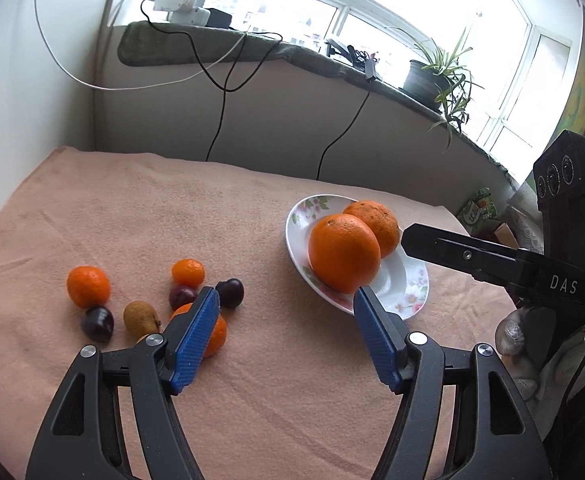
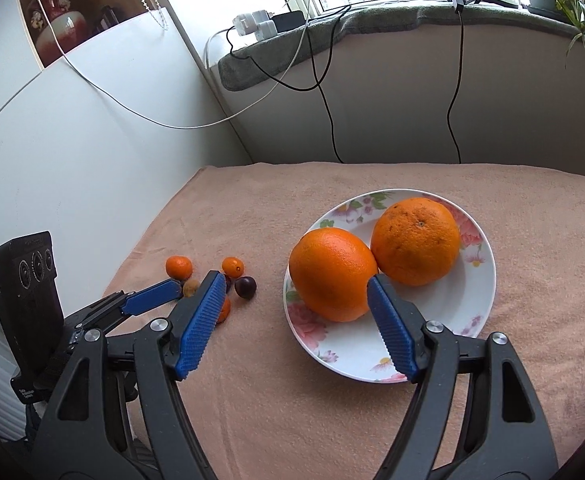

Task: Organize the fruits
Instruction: 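Place the second large orange on the plate beside the first, release, then move the right gripper to a small tangerine and grasp it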

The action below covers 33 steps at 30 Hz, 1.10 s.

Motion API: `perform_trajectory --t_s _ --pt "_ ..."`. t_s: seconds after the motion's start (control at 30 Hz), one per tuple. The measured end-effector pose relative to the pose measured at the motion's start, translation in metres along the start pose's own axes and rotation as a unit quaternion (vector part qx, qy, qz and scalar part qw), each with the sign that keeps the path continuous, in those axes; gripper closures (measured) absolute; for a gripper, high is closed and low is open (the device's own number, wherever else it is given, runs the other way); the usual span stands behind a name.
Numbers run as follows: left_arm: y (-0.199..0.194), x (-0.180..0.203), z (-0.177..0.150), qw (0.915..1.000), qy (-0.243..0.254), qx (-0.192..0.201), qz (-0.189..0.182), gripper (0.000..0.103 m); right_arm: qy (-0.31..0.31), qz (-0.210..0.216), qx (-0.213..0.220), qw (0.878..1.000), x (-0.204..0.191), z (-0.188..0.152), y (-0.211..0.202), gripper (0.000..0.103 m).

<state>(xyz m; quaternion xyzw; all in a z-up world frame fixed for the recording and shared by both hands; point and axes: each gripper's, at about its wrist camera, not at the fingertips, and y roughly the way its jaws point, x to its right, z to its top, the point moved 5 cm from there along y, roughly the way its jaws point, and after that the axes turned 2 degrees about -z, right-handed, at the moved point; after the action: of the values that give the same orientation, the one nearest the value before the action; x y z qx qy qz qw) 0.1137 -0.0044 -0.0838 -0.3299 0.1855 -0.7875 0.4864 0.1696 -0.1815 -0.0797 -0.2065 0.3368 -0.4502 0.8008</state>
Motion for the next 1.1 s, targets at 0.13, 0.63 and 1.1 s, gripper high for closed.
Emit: perform_trajectory --t_s 0.13,0.63,1.1 --pt "-0.015 -0.014 -0.008 0.9996 -0.001 0.010 0.027 0.034 -0.014 0.003 0.006 1.000 -0.008 -0.004 0.000 0.027" --pt "-0.043 -0.075 -0.040 0.9949 -0.060 0.008 0.081 0.035 -0.080 0.035 -0.035 0.996 -0.055 -0.027 0.029 0.027" --pt "-0.040 -0.120 -0.030 0.9904 -0.125 0.014 0.057 0.049 -0.122 0.049 -0.074 0.989 -0.091 -0.039 0.068 0.036"
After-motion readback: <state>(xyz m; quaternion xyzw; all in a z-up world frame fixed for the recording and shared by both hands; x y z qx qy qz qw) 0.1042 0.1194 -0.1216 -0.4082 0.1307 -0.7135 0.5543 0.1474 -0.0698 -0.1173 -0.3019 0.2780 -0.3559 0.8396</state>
